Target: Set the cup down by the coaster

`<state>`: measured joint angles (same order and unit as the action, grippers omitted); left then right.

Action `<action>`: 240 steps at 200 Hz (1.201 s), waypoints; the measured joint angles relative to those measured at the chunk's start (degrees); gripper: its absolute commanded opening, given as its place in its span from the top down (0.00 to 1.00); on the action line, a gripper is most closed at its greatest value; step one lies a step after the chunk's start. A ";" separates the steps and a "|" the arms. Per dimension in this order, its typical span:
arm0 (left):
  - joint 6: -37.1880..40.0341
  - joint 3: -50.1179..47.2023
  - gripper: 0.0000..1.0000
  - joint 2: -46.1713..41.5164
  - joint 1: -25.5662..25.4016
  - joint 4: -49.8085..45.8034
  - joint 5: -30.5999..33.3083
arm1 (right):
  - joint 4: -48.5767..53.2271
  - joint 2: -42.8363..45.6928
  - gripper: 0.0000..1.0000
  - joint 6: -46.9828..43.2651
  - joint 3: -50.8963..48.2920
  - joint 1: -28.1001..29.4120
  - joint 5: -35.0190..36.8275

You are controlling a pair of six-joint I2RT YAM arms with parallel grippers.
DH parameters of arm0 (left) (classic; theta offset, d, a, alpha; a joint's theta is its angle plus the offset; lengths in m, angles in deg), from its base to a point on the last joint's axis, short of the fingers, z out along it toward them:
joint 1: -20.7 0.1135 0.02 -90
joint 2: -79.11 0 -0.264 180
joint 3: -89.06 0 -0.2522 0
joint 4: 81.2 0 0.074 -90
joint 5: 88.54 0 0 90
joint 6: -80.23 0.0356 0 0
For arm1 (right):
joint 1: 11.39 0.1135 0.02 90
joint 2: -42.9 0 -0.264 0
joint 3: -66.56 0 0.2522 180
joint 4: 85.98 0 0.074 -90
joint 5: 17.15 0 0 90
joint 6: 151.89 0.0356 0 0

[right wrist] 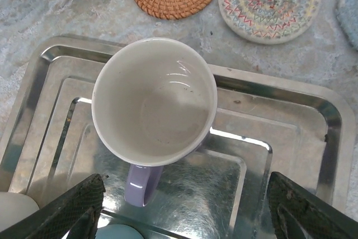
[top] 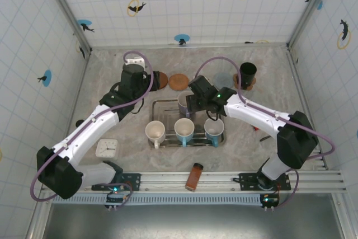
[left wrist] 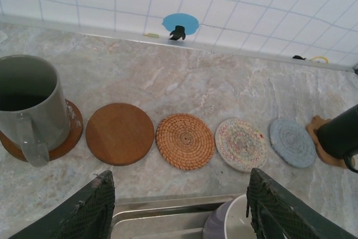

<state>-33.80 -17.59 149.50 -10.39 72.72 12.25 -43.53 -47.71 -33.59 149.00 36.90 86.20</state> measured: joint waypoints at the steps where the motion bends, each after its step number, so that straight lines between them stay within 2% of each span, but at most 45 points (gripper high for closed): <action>1: 0.00 0.00 0.37 0.00 0.00 0.04 0.00 | 0.00 -0.02 0.23 0.02 0.00 0.00 -0.04; 104: 0.20 -1.81 0.35 -0.24 0.00 1.44 0.24 | -2.60 -3.69 0.31 2.95 0.00 1.27 -4.57; 240: 0.22 -1.86 0.35 -0.22 0.00 2.03 0.24 | -3.82 -9.44 0.39 4.72 0.00 1.22 -7.02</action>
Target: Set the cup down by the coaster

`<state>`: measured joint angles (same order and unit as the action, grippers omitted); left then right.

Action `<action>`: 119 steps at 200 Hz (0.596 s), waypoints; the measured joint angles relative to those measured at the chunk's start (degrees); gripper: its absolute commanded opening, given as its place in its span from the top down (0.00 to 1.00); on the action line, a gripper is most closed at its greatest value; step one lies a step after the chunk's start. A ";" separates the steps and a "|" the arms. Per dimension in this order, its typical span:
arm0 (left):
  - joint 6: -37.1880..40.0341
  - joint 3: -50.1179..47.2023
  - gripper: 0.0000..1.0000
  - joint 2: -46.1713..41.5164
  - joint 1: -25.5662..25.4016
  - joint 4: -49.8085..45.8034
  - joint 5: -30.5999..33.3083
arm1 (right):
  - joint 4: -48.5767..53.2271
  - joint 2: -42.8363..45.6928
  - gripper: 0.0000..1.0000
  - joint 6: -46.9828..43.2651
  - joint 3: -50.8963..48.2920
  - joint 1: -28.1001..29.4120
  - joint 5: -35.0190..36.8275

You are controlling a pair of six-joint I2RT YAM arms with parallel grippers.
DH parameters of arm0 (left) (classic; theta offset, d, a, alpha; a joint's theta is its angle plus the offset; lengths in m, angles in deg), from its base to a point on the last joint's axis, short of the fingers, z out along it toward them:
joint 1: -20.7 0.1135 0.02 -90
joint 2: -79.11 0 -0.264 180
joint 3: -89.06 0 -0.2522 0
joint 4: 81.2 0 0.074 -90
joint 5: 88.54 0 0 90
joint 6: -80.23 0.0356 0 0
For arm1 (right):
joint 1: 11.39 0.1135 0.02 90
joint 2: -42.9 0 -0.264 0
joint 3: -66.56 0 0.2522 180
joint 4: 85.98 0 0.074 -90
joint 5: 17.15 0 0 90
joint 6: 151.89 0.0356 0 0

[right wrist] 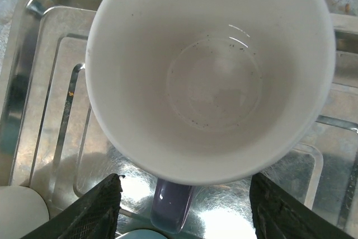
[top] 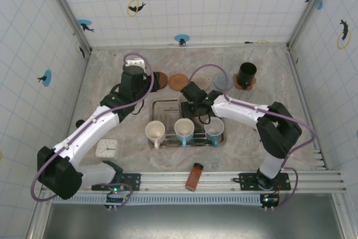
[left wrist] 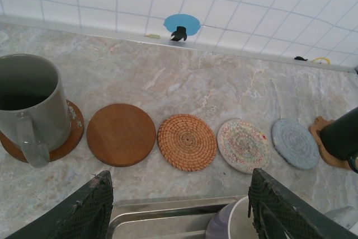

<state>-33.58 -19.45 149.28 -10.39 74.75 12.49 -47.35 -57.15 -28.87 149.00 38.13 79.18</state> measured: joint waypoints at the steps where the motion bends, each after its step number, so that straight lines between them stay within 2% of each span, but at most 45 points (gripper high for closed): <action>1: 0.00 0.00 0.35 0.00 0.00 0.07 0.00 | -0.02 -0.02 0.39 0.02 0.00 0.00 -0.02; 45: 0.42 -0.24 0.35 0.11 0.00 1.16 -0.02 | -0.79 -1.27 0.44 0.61 0.00 -0.50 -0.68; 119: 1.09 -0.74 0.35 0.13 0.00 1.75 -0.02 | -1.55 -3.15 0.58 0.90 0.00 -1.57 -1.66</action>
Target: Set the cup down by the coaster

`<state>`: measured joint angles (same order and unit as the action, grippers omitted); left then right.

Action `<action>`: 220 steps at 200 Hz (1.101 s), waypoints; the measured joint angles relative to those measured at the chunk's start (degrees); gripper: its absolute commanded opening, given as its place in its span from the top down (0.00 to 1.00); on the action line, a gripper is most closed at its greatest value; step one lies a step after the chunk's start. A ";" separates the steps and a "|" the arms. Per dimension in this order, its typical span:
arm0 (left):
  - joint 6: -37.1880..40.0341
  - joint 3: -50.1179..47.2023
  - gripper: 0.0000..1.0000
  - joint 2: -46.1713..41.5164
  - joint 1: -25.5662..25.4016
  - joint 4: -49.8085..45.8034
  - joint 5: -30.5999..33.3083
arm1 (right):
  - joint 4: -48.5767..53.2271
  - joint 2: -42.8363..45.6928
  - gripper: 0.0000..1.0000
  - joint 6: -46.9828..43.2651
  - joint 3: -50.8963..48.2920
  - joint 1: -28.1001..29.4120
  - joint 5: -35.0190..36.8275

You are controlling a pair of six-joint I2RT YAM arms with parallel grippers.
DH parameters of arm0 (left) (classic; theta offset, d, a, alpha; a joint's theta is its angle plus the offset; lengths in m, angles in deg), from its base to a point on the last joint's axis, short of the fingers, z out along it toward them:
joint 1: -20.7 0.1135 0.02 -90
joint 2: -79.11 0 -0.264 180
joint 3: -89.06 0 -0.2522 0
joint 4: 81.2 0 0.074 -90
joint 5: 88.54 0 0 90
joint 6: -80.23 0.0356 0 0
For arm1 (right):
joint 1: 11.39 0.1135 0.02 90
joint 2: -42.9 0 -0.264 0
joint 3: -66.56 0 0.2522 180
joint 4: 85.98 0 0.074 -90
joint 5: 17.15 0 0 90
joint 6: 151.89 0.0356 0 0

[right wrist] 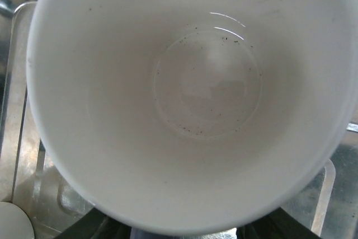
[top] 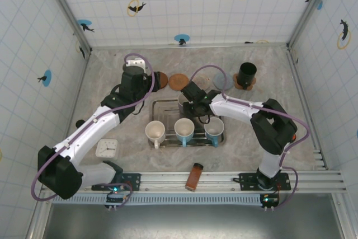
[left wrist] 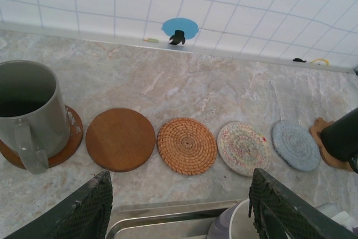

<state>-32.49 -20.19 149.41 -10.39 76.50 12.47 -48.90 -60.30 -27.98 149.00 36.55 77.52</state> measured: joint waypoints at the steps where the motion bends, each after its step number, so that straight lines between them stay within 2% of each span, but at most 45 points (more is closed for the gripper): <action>1: 0.00 0.00 0.35 0.00 0.00 0.00 0.00 | 0.00 0.00 0.58 -0.04 0.00 0.00 -0.02; 62: 0.20 -0.02 0.35 0.00 0.00 0.07 0.00 | -0.15 -0.07 0.70 -0.13 0.00 -0.33 -0.22; 101: 0.20 -0.04 0.35 0.31 0.00 0.07 0.00 | 0.33 -0.07 0.87 -0.63 0.02 -0.31 -0.15; 132: 0.20 -0.07 0.35 0.33 0.00 0.09 0.00 | 1.11 -0.07 0.94 -1.40 0.28 -0.26 0.33; 145: 0.20 -0.07 0.35 0.33 0.00 0.09 0.00 | 1.73 -0.07 1.00 -1.70 0.44 -0.26 0.76; 220: 0.22 -0.09 0.35 0.33 0.00 0.09 0.00 | 3.69 -0.11 1.00 -2.99 1.22 0.11 3.08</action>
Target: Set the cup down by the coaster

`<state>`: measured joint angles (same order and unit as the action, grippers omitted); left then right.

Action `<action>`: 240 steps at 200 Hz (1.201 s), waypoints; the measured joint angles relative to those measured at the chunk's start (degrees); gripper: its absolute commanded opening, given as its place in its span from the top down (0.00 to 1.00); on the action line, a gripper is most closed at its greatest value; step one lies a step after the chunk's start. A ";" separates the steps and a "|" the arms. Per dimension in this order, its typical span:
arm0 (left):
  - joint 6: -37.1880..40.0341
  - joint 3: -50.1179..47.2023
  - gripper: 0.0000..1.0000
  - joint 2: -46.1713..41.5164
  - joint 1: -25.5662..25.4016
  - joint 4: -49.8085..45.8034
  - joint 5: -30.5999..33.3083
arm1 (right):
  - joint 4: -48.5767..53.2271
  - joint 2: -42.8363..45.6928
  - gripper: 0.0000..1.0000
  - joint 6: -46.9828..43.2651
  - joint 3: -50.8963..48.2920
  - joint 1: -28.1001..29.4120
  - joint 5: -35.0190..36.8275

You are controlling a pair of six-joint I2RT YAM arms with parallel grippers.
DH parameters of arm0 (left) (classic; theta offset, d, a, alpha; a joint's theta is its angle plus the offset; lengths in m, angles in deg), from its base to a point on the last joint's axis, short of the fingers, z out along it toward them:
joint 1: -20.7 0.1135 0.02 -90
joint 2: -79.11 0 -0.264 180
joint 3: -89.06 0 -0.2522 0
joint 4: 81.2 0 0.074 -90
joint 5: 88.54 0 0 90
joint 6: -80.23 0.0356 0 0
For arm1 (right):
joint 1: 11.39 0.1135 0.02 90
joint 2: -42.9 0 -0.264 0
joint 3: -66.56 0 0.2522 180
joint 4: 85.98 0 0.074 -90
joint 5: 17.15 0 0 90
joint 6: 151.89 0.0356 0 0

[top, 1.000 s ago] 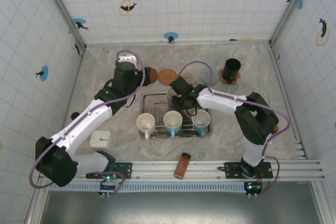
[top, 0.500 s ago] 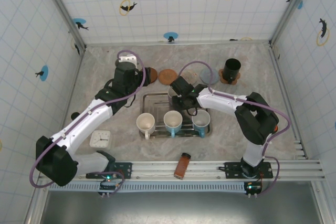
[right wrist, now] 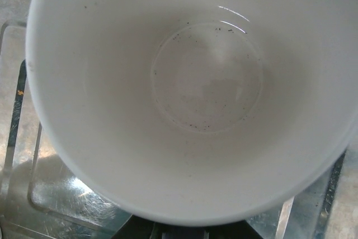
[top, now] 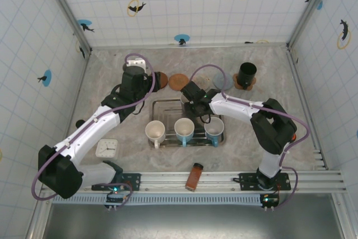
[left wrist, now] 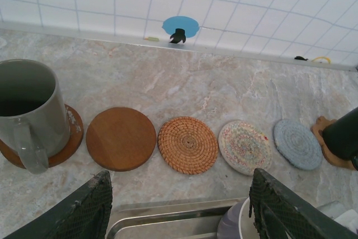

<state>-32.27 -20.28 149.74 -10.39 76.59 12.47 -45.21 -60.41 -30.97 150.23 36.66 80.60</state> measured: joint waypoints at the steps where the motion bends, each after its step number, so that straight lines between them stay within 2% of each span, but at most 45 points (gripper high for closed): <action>1: 0.00 0.00 0.35 0.00 0.00 0.00 0.00 | 0.04 0.00 1.00 0.00 0.00 0.00 0.02; 129: -0.02 -0.20 0.35 -0.02 0.00 0.00 0.22 | 1.57 5.22 1.00 -2.08 0.00 -1.22 2.84; 197: -0.02 -0.20 0.34 -0.02 0.00 0.00 0.24 | 2.01 8.48 1.00 -4.07 0.04 -6.25 1.29; 240: 0.00 -0.26 0.34 -0.04 0.00 0.02 0.81 | 3.69 8.55 1.00 -6.97 1.77 -11.61 -0.42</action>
<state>-32.27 -20.54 149.70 -10.39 76.61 13.27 -41.52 -51.86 -37.94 152.00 25.06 80.19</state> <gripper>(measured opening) 0.659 0.176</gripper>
